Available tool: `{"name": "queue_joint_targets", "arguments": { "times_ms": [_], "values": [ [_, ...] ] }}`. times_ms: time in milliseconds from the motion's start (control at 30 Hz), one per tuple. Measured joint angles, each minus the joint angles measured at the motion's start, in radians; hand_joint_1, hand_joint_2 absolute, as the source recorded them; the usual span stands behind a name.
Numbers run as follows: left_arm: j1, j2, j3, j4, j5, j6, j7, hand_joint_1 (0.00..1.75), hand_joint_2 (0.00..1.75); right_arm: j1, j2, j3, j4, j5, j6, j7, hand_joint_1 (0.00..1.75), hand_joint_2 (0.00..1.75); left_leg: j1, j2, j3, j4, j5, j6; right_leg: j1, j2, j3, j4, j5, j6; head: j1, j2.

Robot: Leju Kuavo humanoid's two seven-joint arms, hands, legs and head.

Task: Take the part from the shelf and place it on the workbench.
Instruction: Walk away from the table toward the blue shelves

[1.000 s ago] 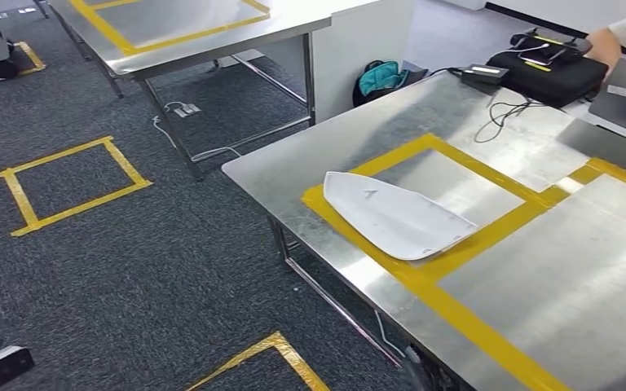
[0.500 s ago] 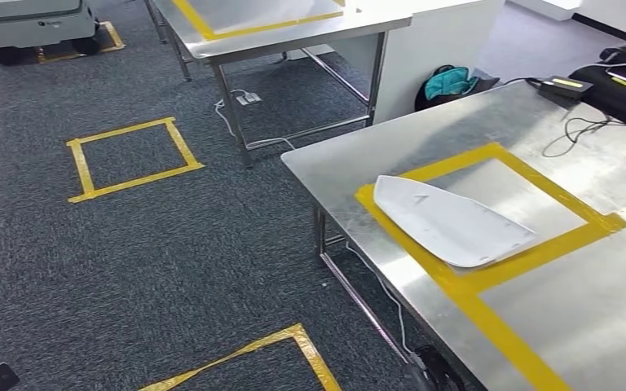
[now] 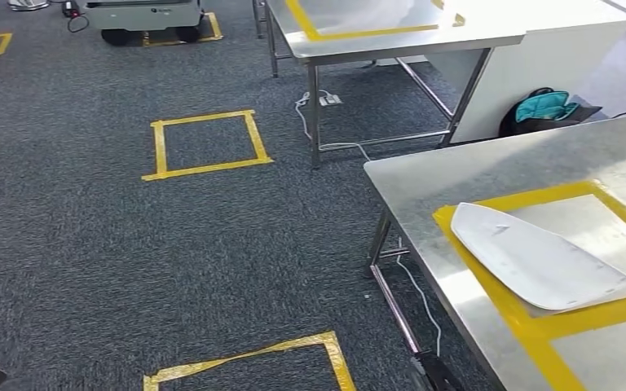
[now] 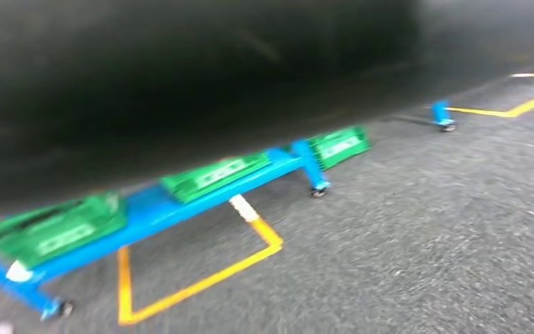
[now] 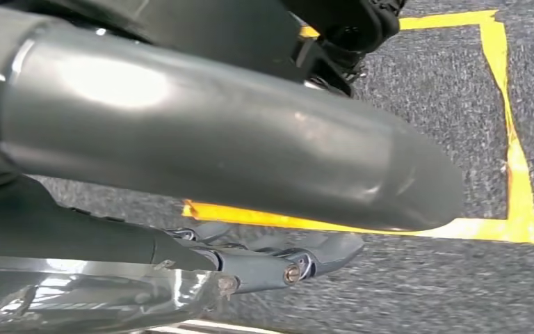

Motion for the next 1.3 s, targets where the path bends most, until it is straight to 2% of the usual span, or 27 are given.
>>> {"name": "queue_joint_targets", "arguments": {
  "times_ms": [33, 100, 167, 233, 300, 333, 367, 400, 467, 533, 600, 633, 700, 733, 767, 800, 833, 867, 900, 933, 967, 1033, 1067, 1133, 1200, 1267, 1300],
  "values": [
    [0.013, -0.001, -0.018, 0.0, 0.026, 0.017, 0.023, 0.0, 0.0, 0.001, 0.0, 0.0, 0.0, 0.0, -0.001, 0.0, 0.0, 0.0, 0.001, -0.011, -0.002, -0.002, 0.002, -0.007, 0.0, 0.009, 0.008, -0.014, -0.001, -0.001, 0.0, 0.0],
    [0.035, -0.005, -0.048, 0.001, 0.063, 0.041, 0.053, 0.0, 0.0, 0.005, 0.003, 0.0, 0.0, -0.001, -0.003, -0.001, 0.0, 0.0, 0.005, -0.028, -0.006, -0.009, 0.008, -0.021, 0.004, -0.014, 0.014, -0.018, 0.004, -0.01, -0.001, 0.0],
    [0.05, -0.009, -0.068, 0.001, 0.079, 0.053, 0.067, 0.0, 0.0, 0.008, 0.007, 0.0, 0.001, -0.004, -0.003, -0.002, 0.0, 0.0, 0.003, 0.005, -0.02, 0.013, -0.008, -0.029, 0.004, -0.04, 0.017, -0.027, 0.009, -0.025, -0.005, 0.0],
    [0.055, -0.01, -0.085, 0.002, 0.098, 0.064, 0.074, 0.0, 0.0, 0.013, 0.011, 0.0, 0.001, -0.006, -0.001, -0.003, 0.0, 0.0, -0.003, 0.066, -0.068, 0.112, -0.067, -0.031, 0.005, -0.07, 0.018, -0.034, 0.011, -0.036, -0.011, 0.0],
    [0.062, -0.011, -0.106, 0.006, 0.131, 0.08, 0.089, 0.0, 0.0, 0.02, 0.012, 0.0, 0.001, -0.006, -0.003, -0.003, 0.0, 0.0, -0.002, 0.09, -0.129, 0.237, -0.119, -0.034, 0.008, -0.104, 0.017, -0.034, 0.01, -0.04, -0.013, 0.0],
    [0.07, -0.012, -0.118, 0.01, 0.152, 0.091, 0.102, 0.0, 0.0, 0.023, 0.012, 0.0, 0.002, -0.006, -0.004, -0.003, 0.0, 0.0, -0.001, 0.094, -0.142, 0.264, -0.123, -0.036, 0.008, -0.12, 0.016, -0.034, 0.009, -0.041, -0.013, 0.0],
    [0.078, -0.012, -0.129, 0.014, 0.175, 0.102, 0.116, 0.0, 0.0, 0.023, 0.012, 0.0, 0.002, -0.006, -0.005, -0.003, 0.0, 0.0, 0.001, 0.099, -0.134, 0.254, -0.107, -0.038, 0.008, -0.135, 0.016, -0.034, 0.009, -0.04, -0.012, 0.0],
    [0.086, -0.012, -0.14, 0.02, 0.199, 0.113, 0.131, 0.0, 0.0, 0.023, 0.011, 0.0, 0.002, -0.006, -0.006, -0.003, 0.0, 0.0, 0.003, 0.107, -0.107, 0.208, -0.078, -0.041, 0.006, -0.148, 0.017, -0.034, 0.008, -0.038, -0.013, 0.0],
    [0.095, -0.013, -0.166, 0.04, 0.257, 0.133, 0.162, 0.0, 0.0, 0.022, 0.008, 0.0, 0.005, -0.006, -0.007, -0.003, 0.0, 0.0, 0.007, 0.162, -0.03, 0.077, -0.024, -0.046, 0.01, -0.171, 0.021, -0.028, 0.002, -0.027, -0.014, 0.0],
    [0.099, -0.013, -0.193, 0.074, 0.331, 0.152, 0.196, 0.0, 0.0, 0.022, 0.003, 0.0, 0.009, -0.006, -0.009, -0.005, 0.0, 0.0, 0.007, 0.197, 0.01, 0.007, -0.009, -0.039, 0.016, -0.193, 0.027, -0.026, -0.005, -0.012, -0.011, 0.0],
    [0.104, -0.015, -0.213, 0.114, 0.399, 0.173, 0.221, 0.0, 0.0, 0.02, 0.002, 0.0, 0.01, -0.006, -0.01, -0.007, 0.0, 0.0, 0.004, 0.177, 0.011, 0.001, -0.009, -0.022, 0.015, -0.216, 0.041, -0.033, -0.008, 0.001, -0.007, 0.0],
    [0.105, -0.017, -0.219, 0.135, 0.427, 0.185, 0.23, 0.0, 0.0, 0.017, 0.002, 0.0, 0.01, -0.006, -0.01, -0.008, 0.0, 0.0, 0.005, 0.164, 0.011, -0.001, -0.007, -0.015, 0.012, -0.211, 0.045, -0.032, -0.013, 0.008, -0.006, 0.0],
    [0.097, -0.019, -0.226, 0.185, 0.488, 0.216, 0.25, 0.0, 0.0, 0.014, 0.002, 0.0, 0.01, -0.006, -0.008, -0.01, 0.0, 0.0, 0.008, 0.14, 0.01, -0.004, -0.001, 0.0, 0.006, -0.159, 0.023, 0.023, -0.05, 0.017, -0.002, 0.0],
    [0.089, -0.019, -0.228, 0.215, 0.526, 0.233, 0.258, 0.0, 0.0, 0.015, 0.002, 0.0, 0.01, -0.006, -0.005, -0.01, 0.0, 0.0, 0.009, 0.127, 0.008, -0.004, 0.001, 0.005, 0.005, -0.122, -0.005, 0.083, -0.083, 0.019, 0.001, 0.0],
    [0.078, -0.02, -0.23, 0.246, 0.562, 0.248, 0.263, 0.0, 0.0, 0.017, 0.002, 0.0, 0.01, -0.005, -0.003, -0.01, 0.0, 0.0, 0.009, 0.113, 0.007, -0.004, 0.002, 0.009, 0.005, -0.099, -0.039, 0.154, -0.116, 0.019, 0.002, 0.0],
    [0.069, -0.021, -0.231, 0.276, 0.592, 0.261, 0.266, 0.0, 0.0, 0.02, 0.002, 0.0, 0.01, -0.004, -0.001, -0.01, 0.0, 0.0, 0.009, 0.098, 0.005, -0.004, 0.002, 0.011, 0.006, -0.088, -0.071, 0.218, -0.139, 0.018, 0.002, 0.0],
    [0.062, -0.022, -0.232, 0.305, 0.613, 0.271, 0.27, 0.0, 0.0, 0.022, 0.002, 0.0, 0.01, -0.003, -0.001, -0.009, 0.0, 0.0, 0.008, 0.082, 0.005, -0.004, 0.002, 0.012, 0.007, -0.084, -0.092, 0.253, -0.143, 0.017, 0.002, 0.0],
    [0.055, -0.022, -0.232, 0.333, 0.629, 0.279, 0.277, 0.0, 0.0, 0.023, 0.002, 0.0, 0.01, -0.002, 0.0, -0.009, 0.0, 0.0, 0.008, 0.065, 0.005, -0.004, 0.003, 0.012, 0.007, -0.082, -0.095, 0.249, -0.127, 0.016, 0.002, 0.0],
    [0.048, -0.022, -0.231, 0.36, 0.644, 0.286, 0.285, 0.0, 0.0, 0.022, 0.002, 0.0, 0.01, -0.002, 0.0, -0.008, 0.0, 0.0, 0.009, 0.05, 0.006, -0.004, 0.003, 0.011, 0.006, -0.077, -0.079, 0.206, -0.094, 0.014, 0.003, 0.0],
    [0.04, -0.022, -0.23, 0.388, 0.659, 0.291, 0.295, 0.0, 0.0, 0.02, 0.002, 0.0, 0.01, -0.002, 0.001, -0.008, 0.0, 0.0, 0.01, 0.034, 0.007, -0.003, 0.003, 0.008, 0.003, -0.061, -0.049, 0.136, -0.054, 0.014, 0.003, 0.0],
    [0.032, -0.022, -0.229, 0.413, 0.673, 0.294, 0.302, 0.0, 0.0, 0.018, 0.002, 0.0, 0.01, -0.002, 0.002, -0.007, 0.0, 0.0, 0.009, 0.02, 0.007, -0.002, 0.003, 0.003, -0.001, -0.032, -0.018, 0.066, -0.026, 0.015, 0.004, 0.0],
    [0.017, -0.022, -0.227, 0.459, 0.693, 0.3, 0.309, 0.0, 0.0, 0.015, 0.002, 0.0, 0.01, -0.003, 0.003, -0.005, 0.0, 0.0, 0.009, -0.004, 0.002, -0.002, 0.005, -0.012, -0.007, 0.01, 0.02, -0.014, -0.004, 0.015, 0.004, 0.0],
    [0.012, -0.022, -0.226, 0.478, 0.698, 0.302, 0.31, 0.0, 0.0, 0.013, 0.002, 0.0, 0.01, -0.003, 0.004, -0.003, 0.0, 0.0, 0.01, -0.015, -0.001, -0.005, 0.009, -0.02, -0.006, 0.013, 0.023, -0.02, -0.006, 0.012, 0.005, 0.0],
    [0.006, -0.022, -0.222, 0.511, 0.702, 0.305, 0.31, 0.0, 0.0, 0.011, 0.004, 0.0, 0.01, -0.003, 0.006, -0.002, 0.0, 0.0, 0.014, -0.026, -0.006, -0.012, 0.016, -0.034, -0.004, -0.011, 0.026, -0.021, -0.001, -0.002, 0.004, 0.0],
    [0.0, -0.023, -0.22, 0.535, 0.707, 0.305, 0.312, 0.0, 0.0, 0.008, 0.006, 0.0, 0.011, -0.005, 0.006, -0.002, 0.0, 0.0, 0.011, 0.019, -0.025, 0.023, -0.008, -0.04, -0.003, -0.038, 0.028, -0.027, 0.004, -0.016, -0.002, 0.0],
    [-0.016, -0.022, -0.219, 0.558, 0.719, 0.305, 0.324, 0.0, 0.0, 0.009, 0.006, 0.0, 0.012, -0.01, 0.008, -0.002, 0.0, 0.0, 0.006, 0.078, -0.082, 0.138, -0.071, -0.041, 0.004, -0.071, 0.028, -0.03, 0.004, -0.026, -0.009, 0.0],
    [-0.025, -0.021, -0.219, 0.575, 0.726, 0.305, 0.332, 0.0, 0.0, 0.011, 0.006, 0.0, 0.012, -0.013, 0.01, -0.001, 0.0, 0.0, 0.005, 0.09, -0.114, 0.204, -0.099, -0.04, 0.008, -0.089, 0.028, -0.03, 0.003, -0.028, -0.009, 0.0]
  ]
}}
